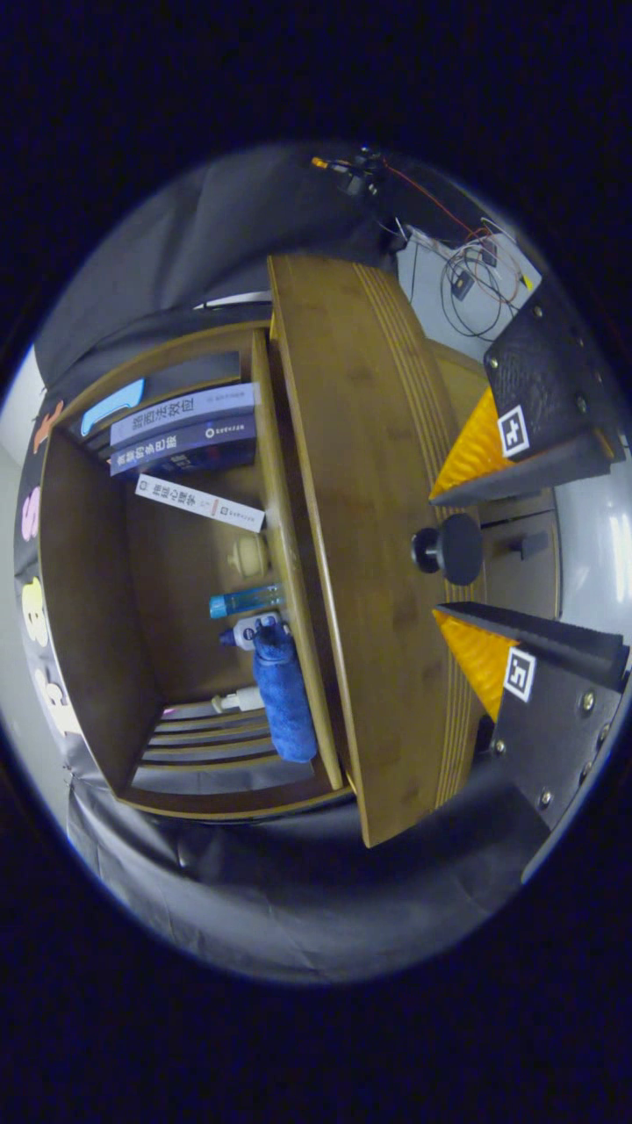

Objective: Pull open the drawer, take out the items inside it, and place them on the countertop above the cabinet.

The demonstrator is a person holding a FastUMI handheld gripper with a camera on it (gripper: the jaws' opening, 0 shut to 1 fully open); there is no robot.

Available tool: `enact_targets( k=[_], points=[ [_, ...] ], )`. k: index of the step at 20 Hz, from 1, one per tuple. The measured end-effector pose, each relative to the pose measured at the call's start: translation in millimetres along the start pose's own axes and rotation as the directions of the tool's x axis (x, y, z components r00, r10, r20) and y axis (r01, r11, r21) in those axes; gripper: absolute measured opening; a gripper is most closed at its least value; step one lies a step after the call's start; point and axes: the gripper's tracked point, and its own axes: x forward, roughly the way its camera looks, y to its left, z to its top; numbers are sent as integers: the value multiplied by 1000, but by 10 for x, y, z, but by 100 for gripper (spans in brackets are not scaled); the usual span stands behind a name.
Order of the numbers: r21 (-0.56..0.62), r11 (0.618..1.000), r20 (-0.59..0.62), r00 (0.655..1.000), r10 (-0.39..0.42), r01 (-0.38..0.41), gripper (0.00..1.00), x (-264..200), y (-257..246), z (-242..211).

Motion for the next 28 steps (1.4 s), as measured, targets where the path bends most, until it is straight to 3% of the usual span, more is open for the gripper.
enact_targets(
  k=[2,4,10,18,28],
  points=[
    [-13,1000,-25,1000,-13,13,64,115,-32,-28],
    [-40,999,-31,999,-15,14,52,159,-82,22],
    [-76,997,-82,997,-15,9,33,107,-45,-65],
    [-73,995,-98,993,-72,65,33,-98,-73,-84],
    [-44,993,-83,990,-115,112,33,-792,-113,-335]
  ],
)
